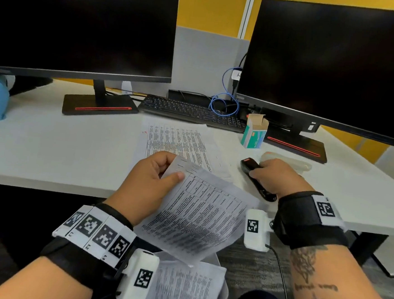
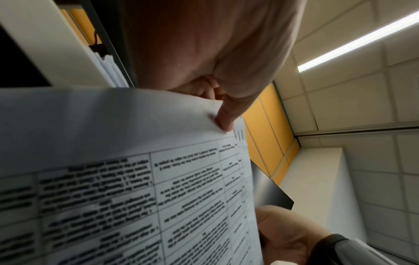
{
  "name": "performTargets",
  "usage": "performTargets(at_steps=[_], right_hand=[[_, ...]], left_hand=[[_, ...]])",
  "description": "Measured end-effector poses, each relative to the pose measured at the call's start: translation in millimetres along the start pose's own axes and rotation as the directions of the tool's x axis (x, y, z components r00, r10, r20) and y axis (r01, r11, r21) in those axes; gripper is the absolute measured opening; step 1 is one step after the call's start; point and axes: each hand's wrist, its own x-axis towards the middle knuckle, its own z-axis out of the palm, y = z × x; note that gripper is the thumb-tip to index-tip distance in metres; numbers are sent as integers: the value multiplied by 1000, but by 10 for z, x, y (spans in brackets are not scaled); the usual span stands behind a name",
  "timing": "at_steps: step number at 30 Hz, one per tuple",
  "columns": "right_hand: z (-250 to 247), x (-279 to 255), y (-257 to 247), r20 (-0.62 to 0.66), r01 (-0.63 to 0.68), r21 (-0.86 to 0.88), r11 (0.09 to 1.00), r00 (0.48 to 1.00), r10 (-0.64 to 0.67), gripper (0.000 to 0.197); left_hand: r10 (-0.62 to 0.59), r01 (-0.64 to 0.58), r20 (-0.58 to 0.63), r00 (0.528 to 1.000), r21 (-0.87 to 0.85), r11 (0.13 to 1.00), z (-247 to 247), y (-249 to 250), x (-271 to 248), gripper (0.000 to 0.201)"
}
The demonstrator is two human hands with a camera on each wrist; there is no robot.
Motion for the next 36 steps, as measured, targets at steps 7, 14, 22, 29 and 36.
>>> performTargets(at_steps=[7,14,22,29,36], right_hand=[[-106,-590,-36,-26,389,53,920,921,-388,39],[223,-610,-2,192,398,-284,872,915,-355,13],[378,-649,48,272,411,-298,861,902,-336,24],[732,-587,127,340,448,-350,822,879,-335,31],[1144,-459,256,463,434,-376,818,853,-240,29]], left_hand=[[49,-51,-17,999,-105,993,0,-142,-71,16],[52,-51,29,998,-5,999,83,-351,-178,23],[36,-102,166,985,407,908,-97,-362,-183,24],[-68,-239,315,947,827,509,-89,-399,-204,19],[-263,-215,365,893,860,464,-72,-772,-206,26]])
